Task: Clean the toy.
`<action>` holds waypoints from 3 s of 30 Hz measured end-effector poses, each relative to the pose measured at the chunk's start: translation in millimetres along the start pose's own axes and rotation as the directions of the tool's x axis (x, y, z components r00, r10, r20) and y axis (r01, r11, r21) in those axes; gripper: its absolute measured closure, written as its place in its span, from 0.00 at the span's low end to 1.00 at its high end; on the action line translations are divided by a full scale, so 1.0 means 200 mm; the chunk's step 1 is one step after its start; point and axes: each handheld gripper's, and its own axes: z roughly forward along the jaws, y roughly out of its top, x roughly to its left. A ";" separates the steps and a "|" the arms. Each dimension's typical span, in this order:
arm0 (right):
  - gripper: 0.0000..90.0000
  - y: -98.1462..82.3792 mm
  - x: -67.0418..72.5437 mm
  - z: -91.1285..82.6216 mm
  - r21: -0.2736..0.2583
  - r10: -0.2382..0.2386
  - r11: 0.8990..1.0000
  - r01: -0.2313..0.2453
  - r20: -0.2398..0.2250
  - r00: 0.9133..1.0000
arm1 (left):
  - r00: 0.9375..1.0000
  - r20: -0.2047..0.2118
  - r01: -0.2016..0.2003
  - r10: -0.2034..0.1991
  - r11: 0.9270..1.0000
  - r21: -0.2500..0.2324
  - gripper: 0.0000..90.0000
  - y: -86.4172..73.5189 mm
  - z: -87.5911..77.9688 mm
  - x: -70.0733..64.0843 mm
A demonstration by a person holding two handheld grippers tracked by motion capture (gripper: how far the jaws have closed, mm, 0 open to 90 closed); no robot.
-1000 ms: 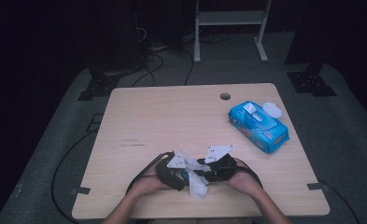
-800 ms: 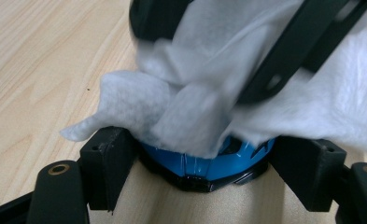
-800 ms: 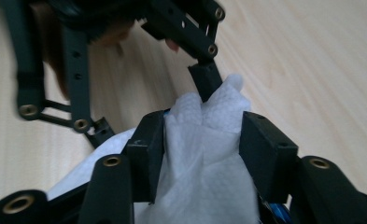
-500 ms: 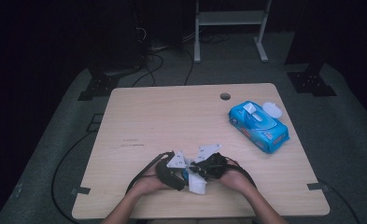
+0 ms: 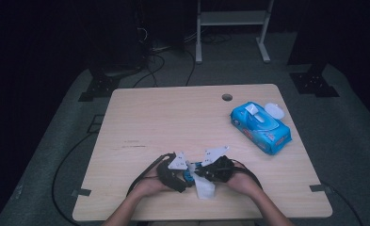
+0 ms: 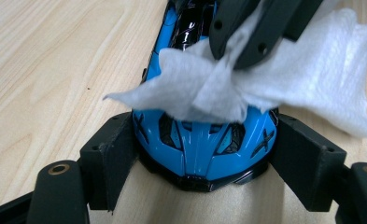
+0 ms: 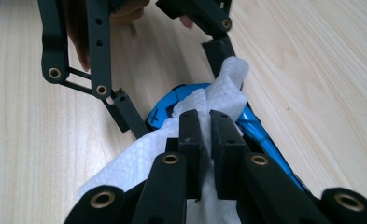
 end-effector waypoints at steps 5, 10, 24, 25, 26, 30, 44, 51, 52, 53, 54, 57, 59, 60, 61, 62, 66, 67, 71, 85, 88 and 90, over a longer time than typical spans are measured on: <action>0.93 0.02 0.02 0.04 0.004 -0.021 1.000 0.021 -0.006 1.000 | 1.000 -0.006 0.003 -0.003 1.000 0.003 0.28 0.01 0.00 -0.01; 0.93 0.09 0.06 0.13 0.012 -0.065 0.998 0.065 -0.024 0.998 | 1.000 -0.006 -0.004 0.004 1.000 0.009 0.28 0.00 0.00 0.00; 0.93 0.01 0.01 0.03 -0.003 0.002 1.000 -0.002 -0.026 1.000 | 1.000 -0.007 0.002 -0.002 1.000 0.004 0.28 0.01 0.01 -0.01; 0.93 0.02 0.02 0.05 0.002 -0.011 1.000 0.011 -0.029 1.000 | 1.000 -0.008 0.002 -0.002 1.000 0.005 0.28 0.01 0.01 -0.01; 0.93 0.03 0.03 0.07 0.001 -0.030 1.000 0.030 -0.022 0.999 | 1.000 -0.009 0.002 -0.002 1.000 0.005 0.28 0.01 0.01 -0.01; 0.93 0.06 0.03 0.10 0.002 -0.035 0.999 0.035 -0.048 0.998 | 1.000 -0.011 0.007 -0.007 1.000 0.003 0.28 0.01 0.01 -0.01; 0.93 0.06 0.02 0.08 0.028 -0.045 0.999 0.046 -0.042 0.998 | 1.000 -0.006 0.003 -0.003 1.000 0.001 0.28 0.01 0.01 -0.01; 0.93 -0.04 -0.05 -0.06 0.004 0.026 1.000 -0.025 -0.020 0.999 | 1.000 -0.007 0.007 -0.007 1.000 -0.003 0.28 0.01 0.01 -0.01; 0.93 -0.04 -0.05 -0.07 0.001 0.028 1.000 -0.028 -0.018 0.999 | 1.000 -0.007 0.007 -0.007 1.000 -0.001 0.28 0.01 0.01 -0.01; 0.93 -0.04 -0.05 -0.06 0.005 0.027 1.000 -0.027 -0.013 1.000 | 1.000 -0.005 0.008 -0.008 1.000 -0.002 0.28 0.01 0.01 -0.01; 0.93 -0.03 -0.04 -0.05 0.010 0.023 1.000 -0.023 -0.012 1.000 | 1.000 -0.005 0.008 -0.008 1.000 -0.002 0.28 0.01 0.01 -0.01; 0.93 0.02 -0.01 -0.01 0.021 -0.013 1.000 0.013 -0.007 1.000 | 1.000 -0.006 0.007 -0.007 1.000 -0.001 0.28 0.01 0.01 -0.01; 0.93 0.07 0.00 0.04 0.033 -0.050 0.998 0.051 -0.013 0.999 | 1.000 -0.006 0.009 -0.009 1.000 -0.002 0.28 0.01 0.01 -0.01; 0.93 0.07 0.01 0.05 0.040 -0.059 0.997 0.059 -0.009 0.998 | 1.000 -0.006 0.010 -0.010 1.000 -0.002 0.28 0.01 0.01 -0.01; 0.93 0.07 0.01 0.05 0.040 -0.059 0.997 0.059 -0.009 0.998 | 1.000 -0.006 0.010 -0.010 1.000 -0.002 0.28 0.01 0.01 -0.01; 0.93 0.07 0.00 0.05 0.041 -0.054 0.998 0.054 0.003 0.999 | 1.000 -0.007 0.008 -0.008 1.000 -0.002 0.28 0.01 0.01 -0.01; 0.93 0.07 -0.04 0.04 -0.002 -0.010 1.000 0.010 0.037 0.999 | 1.000 -0.010 0.005 -0.005 1.000 0.004 0.28 0.01 0.01 -0.01; 0.93 0.08 -0.04 0.06 0.012 -0.018 1.000 0.018 0.039 0.999 | 1.000 -0.009 0.009 -0.009 1.000 0.002 0.28 0.01 0.01 -0.01; 0.93 0.09 -0.03 0.10 0.038 -0.049 0.998 0.047 0.056 0.997 | 1.000 -0.008 0.011 -0.011 1.000 0.001 0.28 0.01 0.01 -0.01; 0.93 0.07 -0.06 0.11 0.009 0.000 1.000 -0.001 0.093 0.996 | 1.000 -0.007 0.010 -0.010 1.000 0.004 0.28 0.01 0.01 -0.01; 0.93 0.05 -0.09 0.07 0.032 0.016 0.999 -0.021 0.136 0.991 | 1.000 -0.007 0.007 -0.007 1.000 0.002 0.28 0.01 0.01 -0.01; 0.94 0.05 -0.09 0.07 0.034 0.025 0.999 -0.030 0.142 0.990 | 1.000 -0.006 0.007 -0.007 1.000 0.003 0.28 0.01 0.01 -0.01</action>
